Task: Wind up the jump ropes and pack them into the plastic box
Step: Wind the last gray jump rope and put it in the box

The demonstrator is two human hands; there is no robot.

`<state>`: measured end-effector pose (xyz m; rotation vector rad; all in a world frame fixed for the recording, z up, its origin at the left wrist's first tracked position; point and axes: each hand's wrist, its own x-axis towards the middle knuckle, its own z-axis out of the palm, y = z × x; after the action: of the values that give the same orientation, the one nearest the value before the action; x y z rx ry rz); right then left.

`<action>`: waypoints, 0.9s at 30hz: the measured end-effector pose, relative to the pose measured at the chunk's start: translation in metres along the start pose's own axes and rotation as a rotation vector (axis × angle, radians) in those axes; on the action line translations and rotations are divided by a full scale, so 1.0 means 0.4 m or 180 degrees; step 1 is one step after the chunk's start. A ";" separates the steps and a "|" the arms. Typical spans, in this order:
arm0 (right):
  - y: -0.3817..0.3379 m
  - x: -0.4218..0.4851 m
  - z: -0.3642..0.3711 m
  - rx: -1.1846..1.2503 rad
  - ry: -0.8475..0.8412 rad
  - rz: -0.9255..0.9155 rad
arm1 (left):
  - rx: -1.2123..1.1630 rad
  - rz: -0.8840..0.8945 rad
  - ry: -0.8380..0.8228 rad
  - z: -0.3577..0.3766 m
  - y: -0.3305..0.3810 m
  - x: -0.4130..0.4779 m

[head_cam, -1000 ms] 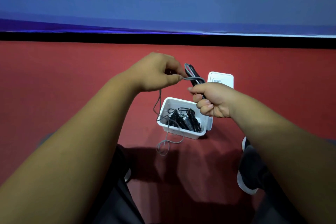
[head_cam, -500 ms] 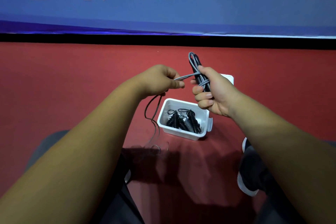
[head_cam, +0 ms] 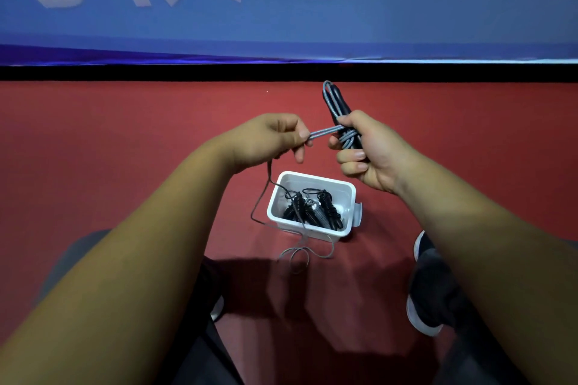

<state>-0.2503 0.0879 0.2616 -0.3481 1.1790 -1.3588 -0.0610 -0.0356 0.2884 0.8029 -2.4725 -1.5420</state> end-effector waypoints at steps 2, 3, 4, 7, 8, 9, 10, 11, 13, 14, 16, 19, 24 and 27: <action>-0.001 -0.004 0.000 0.0101 -0.0069 -0.0009 | 0.0301 -0.0010 -0.0012 -0.002 0.002 -0.003; -0.002 -0.007 0.001 0.0169 -0.0092 -0.0019 | 0.0325 0.0001 0.0023 -0.002 0.006 -0.003; -0.004 -0.010 0.003 0.0235 -0.0110 -0.0023 | 0.0318 0.0018 0.0068 -0.002 0.008 -0.003; -0.015 -0.021 0.008 0.0335 -0.0188 0.0022 | 0.0166 0.0030 0.0105 0.003 0.006 0.005; -0.018 -0.022 0.008 0.0330 -0.0225 0.0048 | 0.0067 0.0015 0.0117 0.006 0.004 0.007; -0.019 -0.022 0.008 0.0307 -0.0253 0.0076 | -0.0073 -0.0013 0.0150 0.008 0.003 0.010; -0.018 -0.022 0.010 0.0262 -0.0250 0.0105 | -0.0260 -0.0058 0.0203 0.012 0.004 0.013; -0.013 -0.023 0.013 0.0194 -0.0229 0.0128 | -0.0454 -0.0117 0.0280 0.015 0.006 0.015; 0.002 -0.027 0.025 0.0025 -0.0218 0.0144 | -0.0677 -0.0248 0.0516 0.019 0.012 0.020; 0.009 -0.031 0.032 -0.0053 -0.0247 0.0144 | -0.0719 -0.0298 0.0633 0.021 0.013 0.022; 0.022 -0.039 0.045 -0.0212 -0.0333 0.0144 | -0.0912 -0.0347 0.0716 0.023 0.015 0.023; 0.029 -0.045 0.052 -0.0408 -0.0394 0.0145 | -0.1342 -0.0390 0.0641 0.029 0.027 0.017; 0.029 -0.044 0.051 -0.0388 -0.0501 0.0244 | -0.1618 -0.0418 0.0786 0.034 0.030 0.021; 0.021 -0.048 0.051 -0.0308 -0.0619 0.0267 | -0.1751 -0.0382 0.0849 0.034 0.029 0.027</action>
<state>-0.2252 0.0983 0.2723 -0.4838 1.0870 -1.1704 -0.0797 -0.0261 0.2900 0.9792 -1.7170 -1.8799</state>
